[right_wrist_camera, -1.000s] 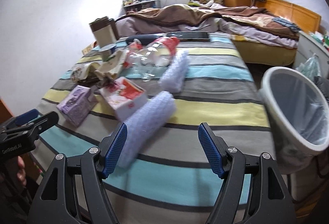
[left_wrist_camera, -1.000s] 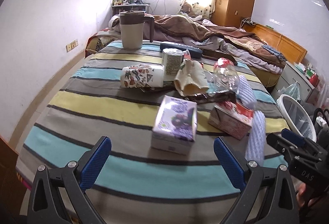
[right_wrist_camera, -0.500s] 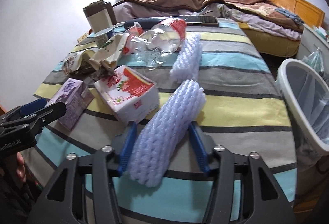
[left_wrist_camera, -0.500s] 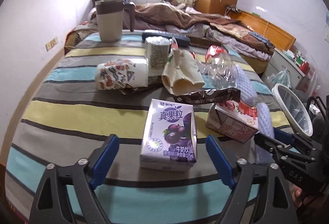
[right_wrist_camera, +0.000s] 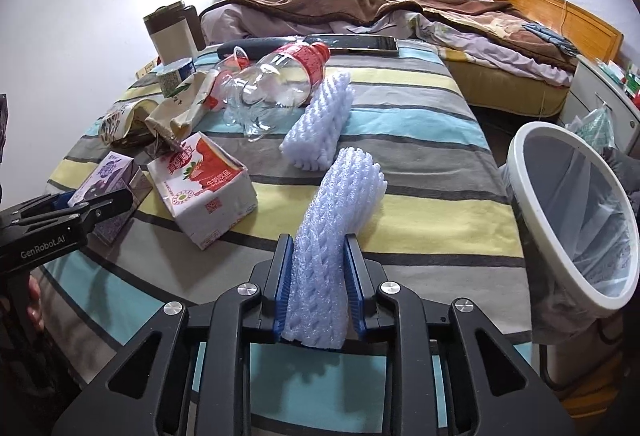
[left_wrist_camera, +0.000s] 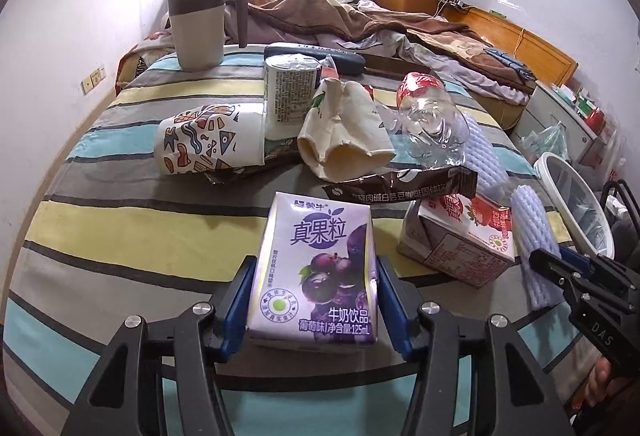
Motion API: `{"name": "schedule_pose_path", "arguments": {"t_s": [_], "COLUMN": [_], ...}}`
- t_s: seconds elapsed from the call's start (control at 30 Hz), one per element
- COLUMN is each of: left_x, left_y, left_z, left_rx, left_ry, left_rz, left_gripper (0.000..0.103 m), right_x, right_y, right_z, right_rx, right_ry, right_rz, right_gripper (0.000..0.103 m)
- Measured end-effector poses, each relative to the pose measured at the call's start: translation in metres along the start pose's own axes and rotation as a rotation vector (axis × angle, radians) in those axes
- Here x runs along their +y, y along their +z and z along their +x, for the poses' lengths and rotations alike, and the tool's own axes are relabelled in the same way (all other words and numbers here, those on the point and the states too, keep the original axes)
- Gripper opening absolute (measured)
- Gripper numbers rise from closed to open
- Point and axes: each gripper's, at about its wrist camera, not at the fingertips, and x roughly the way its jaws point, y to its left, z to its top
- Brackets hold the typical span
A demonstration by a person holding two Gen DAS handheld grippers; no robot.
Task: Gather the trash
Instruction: 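Carry the purple carton and white foam net over the white trash bin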
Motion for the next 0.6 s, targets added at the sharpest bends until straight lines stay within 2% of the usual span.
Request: {"name": "schedule_pose_path", "arguments": {"t_s": [0.33, 0.6], "left_x": [-0.015, -0.046], "left_y": [0.001, 0.009], "left_z": [-0.029, -0.058], "left_rx": [-0.061, -0.128], "left_ry": [-0.006, -0.028], "left_rz": [-0.018, 0.030], "left_gripper": [0.057, 0.057], "right_x": [-0.013, -0.025], "right_y": [0.004, 0.011], "right_z": [-0.013, -0.032], "right_rx": [-0.066, -0.129], "right_ry": [0.041, 0.048], "right_rz": [0.023, 0.041], "right_gripper": [0.026, 0.026]}}
